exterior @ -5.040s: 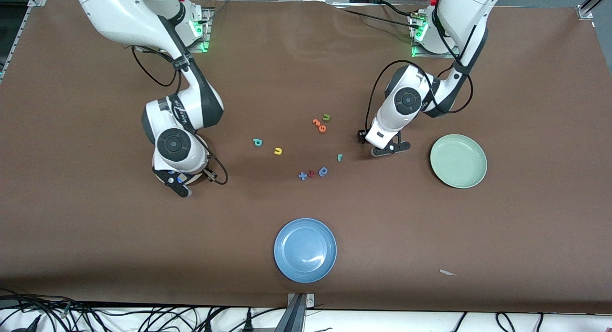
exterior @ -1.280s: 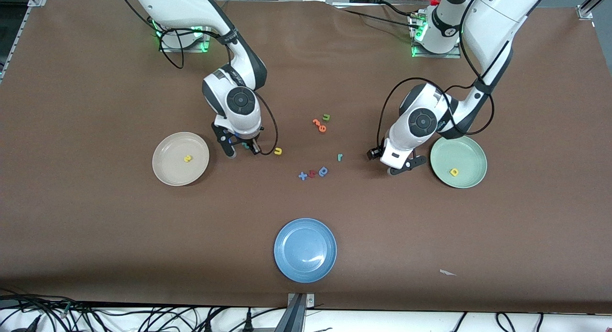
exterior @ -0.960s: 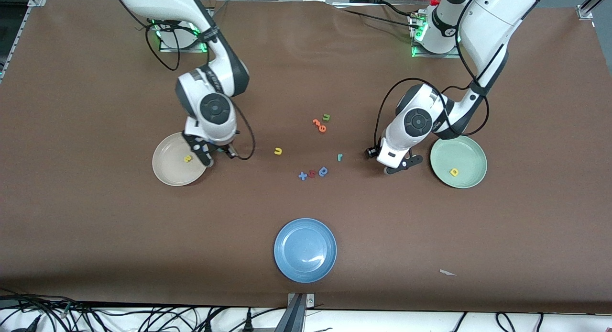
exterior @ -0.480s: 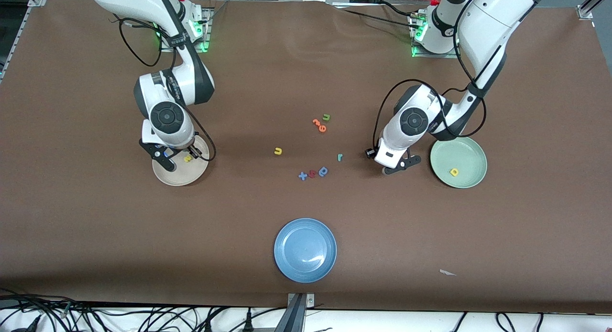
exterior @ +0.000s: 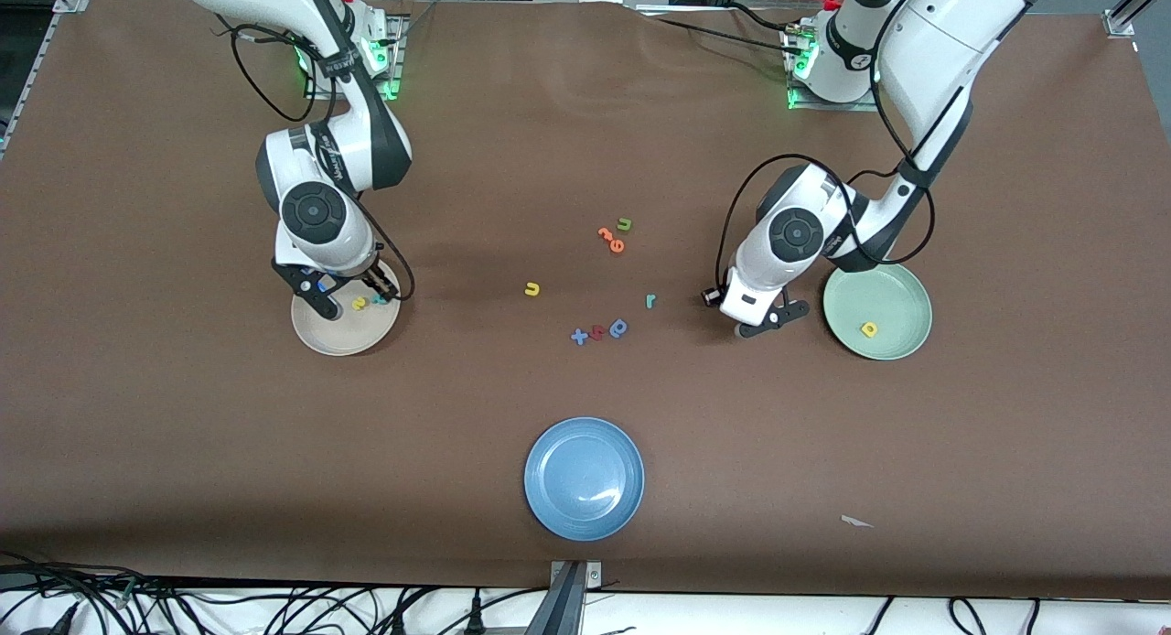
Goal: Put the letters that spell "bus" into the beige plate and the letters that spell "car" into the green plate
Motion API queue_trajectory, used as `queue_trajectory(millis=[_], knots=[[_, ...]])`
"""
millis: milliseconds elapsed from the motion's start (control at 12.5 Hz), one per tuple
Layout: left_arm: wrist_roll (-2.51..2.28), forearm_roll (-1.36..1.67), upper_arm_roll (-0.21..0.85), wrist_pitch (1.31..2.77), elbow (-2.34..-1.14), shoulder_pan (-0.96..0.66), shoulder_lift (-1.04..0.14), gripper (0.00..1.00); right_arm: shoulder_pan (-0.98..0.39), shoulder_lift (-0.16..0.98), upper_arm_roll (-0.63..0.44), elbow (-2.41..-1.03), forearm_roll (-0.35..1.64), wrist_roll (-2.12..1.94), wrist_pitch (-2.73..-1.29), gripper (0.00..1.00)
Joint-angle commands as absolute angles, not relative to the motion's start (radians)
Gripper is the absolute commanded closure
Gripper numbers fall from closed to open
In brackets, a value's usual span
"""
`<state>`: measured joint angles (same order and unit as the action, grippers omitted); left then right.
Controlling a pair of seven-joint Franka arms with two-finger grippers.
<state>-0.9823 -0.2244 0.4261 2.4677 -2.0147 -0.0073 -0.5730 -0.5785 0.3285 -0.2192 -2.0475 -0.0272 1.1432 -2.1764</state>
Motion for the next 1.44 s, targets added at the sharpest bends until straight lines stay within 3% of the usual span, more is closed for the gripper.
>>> queue_trajectory(millis=[0,480,720,800,880,960,1040,1120,1200,1360], knots=[[-0.945,-0.262,0.428,2.355,-1.927,0.059,-0.525,0.83,-0.604,0.342,-0.173,-1.981,0.073,1.201,-2.163,0.01],[-0.535,-0.245,0.434,2.1,-1.904,0.274,-0.445,0.83,-0.8,0.564,-0.158,-1.74,0.097,1.185,-2.23,0.01],[-0.376,-0.247,0.433,2.072,-1.93,0.354,-0.453,0.78,-0.814,0.691,-0.158,-1.605,0.089,1.169,-2.244,0.0],[-0.356,-0.247,0.431,2.072,-1.933,0.36,-0.456,0.68,-0.813,0.724,-0.158,-1.564,0.101,1.169,-2.243,0.0],[-0.354,-0.247,0.433,2.072,-1.933,0.364,-0.457,0.44,-0.813,0.729,-0.158,-1.56,0.101,1.17,-2.241,0.0],[-0.354,-0.247,0.433,2.072,-1.933,0.364,-0.457,0.09,-0.815,0.733,-0.158,-1.565,0.101,1.178,-2.234,0.0],[-0.354,-0.247,0.433,2.072,-1.931,0.364,-0.456,0.0,-0.815,0.755,-0.156,-1.566,0.107,1.202,-2.238,0.01],[-0.359,-0.245,0.434,2.072,-1.928,0.362,-0.454,0.0,-0.816,0.768,-0.156,-1.566,0.106,1.23,-2.246,0.04],[-0.374,-0.244,0.437,2.072,-1.919,0.354,-0.454,0.0,-0.822,0.775,-0.155,-1.568,0.107,1.235,-2.247,0.13],[-0.483,-0.227,0.501,2.075,-1.913,0.353,-0.454,0.0,-0.836,0.776,-0.15,-1.569,0.113,1.238,-2.246,0.19]])
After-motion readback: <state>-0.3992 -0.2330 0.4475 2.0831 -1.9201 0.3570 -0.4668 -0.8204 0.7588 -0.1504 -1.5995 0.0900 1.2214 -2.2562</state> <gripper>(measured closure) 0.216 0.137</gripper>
